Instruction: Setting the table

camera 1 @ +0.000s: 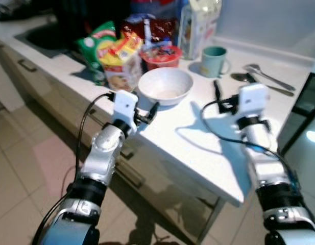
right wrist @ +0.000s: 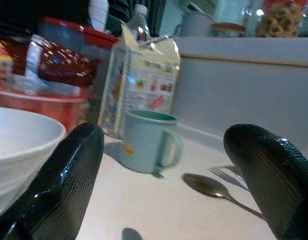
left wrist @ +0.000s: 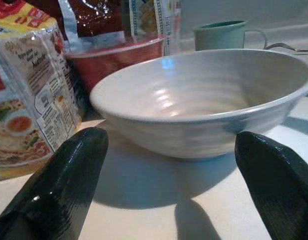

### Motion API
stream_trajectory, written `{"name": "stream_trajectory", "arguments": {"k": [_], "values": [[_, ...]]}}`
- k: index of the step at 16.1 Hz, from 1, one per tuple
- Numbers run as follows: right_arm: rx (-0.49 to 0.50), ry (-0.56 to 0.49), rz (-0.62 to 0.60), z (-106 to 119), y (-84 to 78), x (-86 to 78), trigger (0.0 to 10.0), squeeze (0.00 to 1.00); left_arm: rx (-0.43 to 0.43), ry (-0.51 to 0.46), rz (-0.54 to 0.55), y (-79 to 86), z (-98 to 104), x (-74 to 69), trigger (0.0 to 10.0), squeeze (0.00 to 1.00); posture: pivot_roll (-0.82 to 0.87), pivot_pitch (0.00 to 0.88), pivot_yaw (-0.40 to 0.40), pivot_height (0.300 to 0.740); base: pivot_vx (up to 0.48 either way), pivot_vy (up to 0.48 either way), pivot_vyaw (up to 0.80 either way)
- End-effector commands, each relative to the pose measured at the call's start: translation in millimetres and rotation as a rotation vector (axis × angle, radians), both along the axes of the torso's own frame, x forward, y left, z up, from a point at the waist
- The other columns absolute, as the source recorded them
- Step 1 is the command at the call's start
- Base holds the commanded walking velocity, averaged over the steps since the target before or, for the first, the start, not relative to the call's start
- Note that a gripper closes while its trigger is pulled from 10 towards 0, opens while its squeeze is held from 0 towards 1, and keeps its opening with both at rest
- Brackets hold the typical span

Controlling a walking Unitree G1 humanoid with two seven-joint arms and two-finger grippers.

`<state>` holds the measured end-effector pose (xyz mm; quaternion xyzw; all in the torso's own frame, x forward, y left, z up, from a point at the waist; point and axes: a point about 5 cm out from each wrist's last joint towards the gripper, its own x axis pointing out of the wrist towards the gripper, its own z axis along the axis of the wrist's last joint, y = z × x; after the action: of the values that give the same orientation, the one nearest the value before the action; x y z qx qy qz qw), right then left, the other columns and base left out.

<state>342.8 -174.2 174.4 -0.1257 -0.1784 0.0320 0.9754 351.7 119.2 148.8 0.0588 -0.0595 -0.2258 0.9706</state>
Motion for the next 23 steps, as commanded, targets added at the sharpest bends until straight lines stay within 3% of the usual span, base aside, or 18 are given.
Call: {"name": "stream_trajectory", "arguments": {"k": [1,8,12,16,19,23], "values": [[0.004,-0.015,0.035,3.2,11.6,-1.2,10.0,0.00,0.016,-0.017,0.033,12.0,3.8,1.2,10.0,0.00,-0.06,0.014,0.091,0.740,0.000,0.000,0.00],[0.009,-0.050,0.042,14.0,12.1,-1.9,10.0,0.00,0.052,-0.046,0.052,17.1,9.6,4.8,10.0,0.00,-0.07,0.017,0.096,0.740,0.000,0.000,0.00],[0.047,-0.111,0.062,34.9,13.9,-3.6,10.0,0.00,0.072,-0.088,0.059,18.4,15.8,5.7,10.0,0.00,-0.08,0.010,0.100,0.740,0.000,0.000,0.00],[0.220,-0.055,0.042,39.5,3.6,4.2,10.0,0.00,0.063,-0.100,0.056,17.0,17.8,6.3,10.0,0.00,-0.08,0.000,0.097,0.740,0.000,0.000,0.00],[0.274,-0.020,0.028,41.7,-4.4,14.6,10.0,0.00,0.054,-0.103,0.050,14.6,17.2,4.5,10.0,0.00,-0.07,0.000,0.091,0.740,0.000,0.000,0.00],[0.515,0.109,0.033,33.5,-5.1,28.2,10.0,0.00,0.050,-0.109,0.058,17.5,17.4,3.0,10.0,0.00,-0.05,0.000,0.083,0.740,0.000,0.000,0.00]]}}
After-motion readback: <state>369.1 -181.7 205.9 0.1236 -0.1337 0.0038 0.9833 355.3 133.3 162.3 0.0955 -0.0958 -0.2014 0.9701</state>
